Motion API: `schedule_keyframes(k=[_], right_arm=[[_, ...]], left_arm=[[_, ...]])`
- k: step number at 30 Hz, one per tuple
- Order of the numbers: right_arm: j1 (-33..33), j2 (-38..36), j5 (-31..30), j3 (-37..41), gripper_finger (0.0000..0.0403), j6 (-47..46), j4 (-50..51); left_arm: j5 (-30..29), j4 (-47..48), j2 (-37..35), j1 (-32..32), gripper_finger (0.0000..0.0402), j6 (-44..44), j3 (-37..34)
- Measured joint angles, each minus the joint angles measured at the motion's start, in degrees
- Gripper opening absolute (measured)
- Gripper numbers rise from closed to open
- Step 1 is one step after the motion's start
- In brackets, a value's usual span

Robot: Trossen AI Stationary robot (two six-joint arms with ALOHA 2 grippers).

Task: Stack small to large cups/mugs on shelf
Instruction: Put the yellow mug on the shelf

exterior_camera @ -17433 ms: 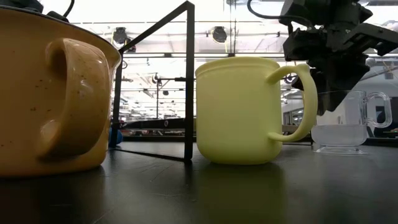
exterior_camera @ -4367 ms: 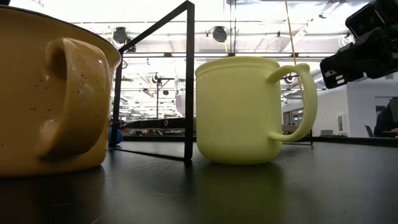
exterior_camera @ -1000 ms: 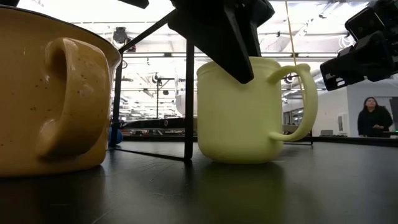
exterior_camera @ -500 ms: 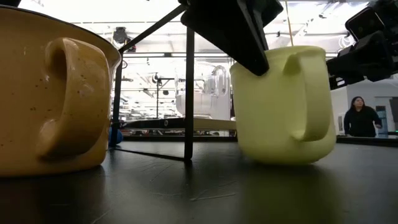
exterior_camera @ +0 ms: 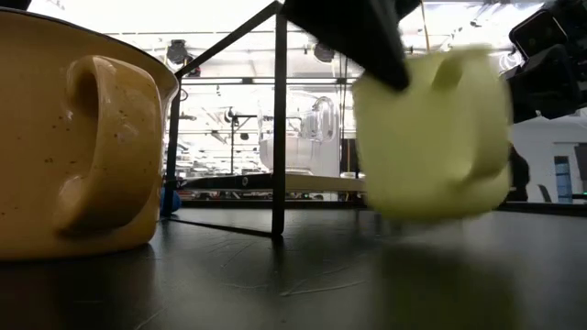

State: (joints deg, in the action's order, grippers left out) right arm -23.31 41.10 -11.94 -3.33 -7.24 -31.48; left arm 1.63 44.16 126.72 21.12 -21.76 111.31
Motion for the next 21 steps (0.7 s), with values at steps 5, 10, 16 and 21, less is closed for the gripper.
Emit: schedule_keyframes(k=[5,10,16,21], right_arm=[[0.01,0.0,0.0,0.0,0.0,0.0,0.0],[0.01,0.0,0.01,0.0,0.0,0.0,0.01],[0.02,0.0,0.02,0.0,0.0,0.0,0.04],[0.0,0.0,0.01,0.0,0.0,0.0,0.04]], left_arm=[[0.04,1.22,0.0,0.04,0.0005,1.37,4.34],[0.31,2.62,-0.07,0.04,0.0005,3.63,9.3],[0.42,3.36,-0.04,-0.69,0.0005,7.37,14.76],[0.38,5.26,-0.04,-2.21,0.0005,11.05,18.68]])
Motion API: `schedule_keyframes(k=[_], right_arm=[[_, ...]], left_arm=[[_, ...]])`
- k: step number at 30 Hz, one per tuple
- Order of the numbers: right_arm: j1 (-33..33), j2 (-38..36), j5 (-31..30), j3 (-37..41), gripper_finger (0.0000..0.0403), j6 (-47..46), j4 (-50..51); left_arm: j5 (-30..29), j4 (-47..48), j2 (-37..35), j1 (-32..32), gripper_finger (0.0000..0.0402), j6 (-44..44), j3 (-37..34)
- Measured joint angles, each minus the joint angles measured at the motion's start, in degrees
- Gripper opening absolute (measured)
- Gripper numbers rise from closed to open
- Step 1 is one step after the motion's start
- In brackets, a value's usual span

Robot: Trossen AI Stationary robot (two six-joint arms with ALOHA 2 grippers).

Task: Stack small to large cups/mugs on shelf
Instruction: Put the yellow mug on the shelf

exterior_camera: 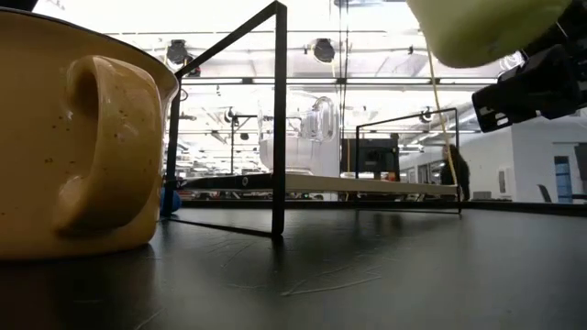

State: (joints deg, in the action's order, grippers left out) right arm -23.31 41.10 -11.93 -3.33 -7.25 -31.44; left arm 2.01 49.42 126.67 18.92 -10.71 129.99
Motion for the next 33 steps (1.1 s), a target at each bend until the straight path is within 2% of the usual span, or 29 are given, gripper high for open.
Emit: schedule_keyframes(k=[5,8,17,24,29,33], right_arm=[[0.02,0.0,-0.01,0.0,0.0,0.0,0.02],[0.02,0.0,-0.01,0.0,0.0,0.0,0.2],[0.01,-0.02,0.01,0.0,0.0,0.0,0.72],[0.01,0.03,0.01,0.0,0.0,-0.65,1.5],[0.02,0.04,0.01,0.0,0.0,-0.66,1.55],[0.02,0.04,0.01,0.0,0.0,-0.65,1.55]], left_arm=[[-1.75,2.44,-0.01,-2.25,0.0005,5.21,3.07],[-2.54,4.56,0.04,-3.06,0.0005,5.11,4.96],[-3.91,3.69,-3.13,-3.98,0.0005,8.05,5.07],[-8.35,5.28,-6.7,-5.68,0.0005,10.44,5.01],[-8.68,4.67,-8.26,-7.77,0.0005,12.66,5.07],[-7.47,8.5,-8.3,-9.55,0.0005,13.06,4.99]])
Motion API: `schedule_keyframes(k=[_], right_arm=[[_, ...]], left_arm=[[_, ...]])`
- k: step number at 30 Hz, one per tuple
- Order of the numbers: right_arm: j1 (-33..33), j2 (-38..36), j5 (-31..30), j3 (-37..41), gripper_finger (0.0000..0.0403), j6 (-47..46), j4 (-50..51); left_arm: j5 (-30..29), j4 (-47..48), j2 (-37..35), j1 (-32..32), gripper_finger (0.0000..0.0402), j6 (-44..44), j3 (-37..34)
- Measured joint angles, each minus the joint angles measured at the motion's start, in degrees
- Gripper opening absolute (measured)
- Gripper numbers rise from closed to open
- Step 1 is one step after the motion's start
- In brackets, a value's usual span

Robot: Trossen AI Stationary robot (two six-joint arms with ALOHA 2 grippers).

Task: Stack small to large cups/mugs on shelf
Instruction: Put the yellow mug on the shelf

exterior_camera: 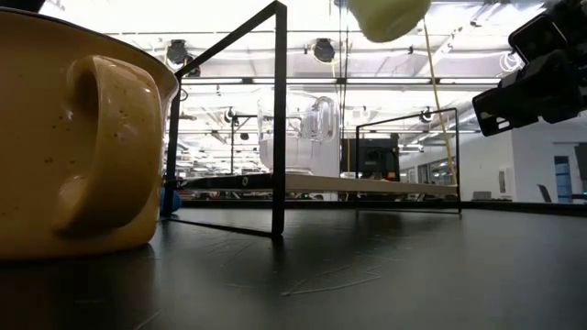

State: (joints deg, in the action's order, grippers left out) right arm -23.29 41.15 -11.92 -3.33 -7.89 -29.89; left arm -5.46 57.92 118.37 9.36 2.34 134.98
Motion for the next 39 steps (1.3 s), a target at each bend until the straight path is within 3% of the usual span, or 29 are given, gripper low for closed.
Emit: schedule_keyframes(k=[22,39], right_arm=[[0.02,0.02,0.0,0.0,0.0,1.17,-0.71],[0.04,0.09,-0.2,0.0,0.0,1.44,-1.57]], left_arm=[[-0.4,14.45,1.61,-8.42,0.0005,-4.1,0.02],[5.79,17.89,6.16,-12.78,0.0005,-8.32,0.02]])
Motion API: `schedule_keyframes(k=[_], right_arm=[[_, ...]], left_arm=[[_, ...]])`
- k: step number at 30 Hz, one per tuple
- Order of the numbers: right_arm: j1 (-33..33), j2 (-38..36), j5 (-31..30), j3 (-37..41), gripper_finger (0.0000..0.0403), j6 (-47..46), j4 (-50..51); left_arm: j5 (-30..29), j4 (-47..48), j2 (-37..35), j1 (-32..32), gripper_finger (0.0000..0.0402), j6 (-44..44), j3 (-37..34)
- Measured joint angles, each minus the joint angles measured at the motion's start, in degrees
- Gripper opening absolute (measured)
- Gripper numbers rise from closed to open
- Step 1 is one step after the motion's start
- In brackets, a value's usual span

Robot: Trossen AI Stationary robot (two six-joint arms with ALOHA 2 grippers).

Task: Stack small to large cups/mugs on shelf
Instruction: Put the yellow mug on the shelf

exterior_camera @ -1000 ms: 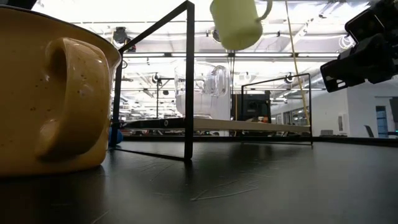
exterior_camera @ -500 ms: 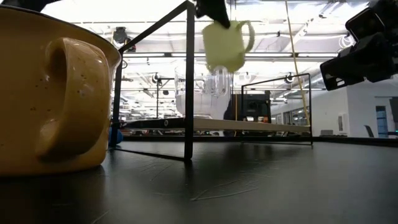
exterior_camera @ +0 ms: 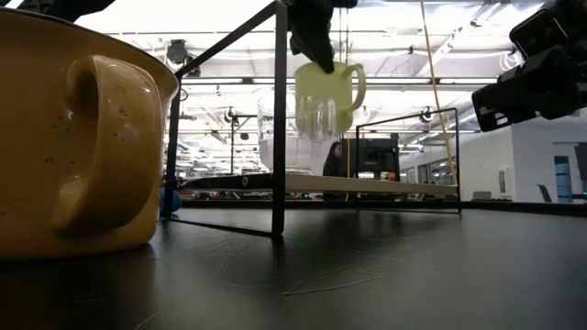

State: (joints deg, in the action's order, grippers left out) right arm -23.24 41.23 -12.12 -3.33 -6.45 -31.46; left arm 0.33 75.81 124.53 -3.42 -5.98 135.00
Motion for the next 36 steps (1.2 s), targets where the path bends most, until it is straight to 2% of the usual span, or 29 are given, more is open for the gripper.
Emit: schedule_keyframes(k=[5,15,23,32,36], right_arm=[[0.0,0.0,-0.04,0.0,0.0,0.06,0.02],[0.0,0.0,-0.04,0.0,0.0,0.06,0.0],[0.0,0.0,-0.04,0.0,0.0,0.06,-0.02],[0.0,0.0,-0.04,0.0,0.0,0.06,-0.02],[0.01,0.0,-0.04,0.0,0.0,0.06,-0.02]], left_arm=[[2.63,-0.69,0.74,-0.53,0.0005,-0.55,-0.01],[3.22,-2.0,2.47,0.17,0.0005,1.06,-0.02],[3.2,-6.79,2.76,1.9,0.0005,3.77,0.0],[-2.87,-7.34,2.71,3.08,0.0005,6.55,-3.61],[-3.49,-7.4,2.76,3.33,0.0004,6.54,-5.0]])
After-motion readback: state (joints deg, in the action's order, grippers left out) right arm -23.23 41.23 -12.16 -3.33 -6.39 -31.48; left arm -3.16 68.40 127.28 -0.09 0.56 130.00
